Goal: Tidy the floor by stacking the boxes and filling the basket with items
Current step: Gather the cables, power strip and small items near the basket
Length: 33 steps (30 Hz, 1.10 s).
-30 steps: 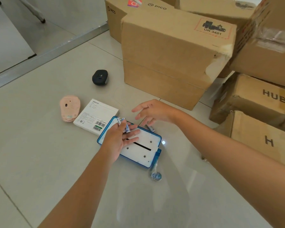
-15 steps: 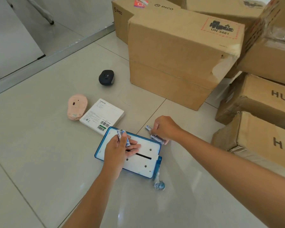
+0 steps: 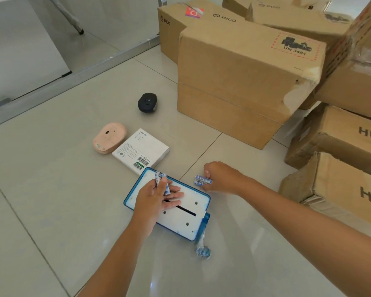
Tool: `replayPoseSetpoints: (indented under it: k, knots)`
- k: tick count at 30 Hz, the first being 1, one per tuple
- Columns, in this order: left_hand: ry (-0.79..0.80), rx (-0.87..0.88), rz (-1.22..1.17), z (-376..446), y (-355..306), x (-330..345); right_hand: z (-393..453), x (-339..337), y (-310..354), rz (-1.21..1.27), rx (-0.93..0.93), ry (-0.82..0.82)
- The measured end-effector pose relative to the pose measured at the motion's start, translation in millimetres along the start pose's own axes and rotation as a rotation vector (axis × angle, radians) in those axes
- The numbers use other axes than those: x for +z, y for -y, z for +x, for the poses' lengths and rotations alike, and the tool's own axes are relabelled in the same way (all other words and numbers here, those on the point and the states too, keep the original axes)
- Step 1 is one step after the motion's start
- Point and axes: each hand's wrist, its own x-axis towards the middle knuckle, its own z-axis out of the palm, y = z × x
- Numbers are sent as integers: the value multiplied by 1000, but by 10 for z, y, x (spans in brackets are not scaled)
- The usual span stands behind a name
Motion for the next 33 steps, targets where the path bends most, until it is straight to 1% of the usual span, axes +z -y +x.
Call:
replayPoseSetpoints:
  k: [2, 5, 6, 8, 9, 11, 13, 16, 18, 21, 23, 26, 30, 33]
  knots:
    - [13, -16, 6, 10, -16, -12, 18, -24, 110, 0, -2, 82]
    - [42, -68, -24, 29, -52, -47, 39, -134, 248, 85, 102, 255]
    - [52, -89, -42, 27, -66, -53, 31, -187, 268, 159, 107, 262]
    - [51, -120, -40, 23, -103, -55, 27, -273, 300, 332, 92, 171]
    - [35, -127, -21, 22, -136, -62, 15, -313, 345, 376, 70, 142]
    - [-5, -129, 8, 9, -233, -98, 11, -340, 489, 469, 19, 135]
    - [-7, -108, 21, -20, -396, -172, -1, -362, 732, 572, -38, 136]
    - [19, -39, 129, -141, -708, -376, 8, -391, 1154, 779, -122, 181]
    - [-9, 12, 199, -259, -899, -574, 18, -423, 1445, 933, -150, 232]
    - [-62, 67, 247, -472, -1114, -921, 29, -468, 1894, 1066, -195, 319]
    - [-97, 113, 252, -639, -1206, -1197, 24, -466, 2235, 1086, -235, 377]
    - [-183, 173, 232, -967, -1207, -1743, -46, -406, 2842, 980, -300, 487]
    - [-390, 143, 63, -1502, -1040, -2495, -238, -163, 3697, 783, -321, 621]
    - [-468, 159, 17, -1931, -894, -2957, -515, 116, 4373, 696, -358, 644]
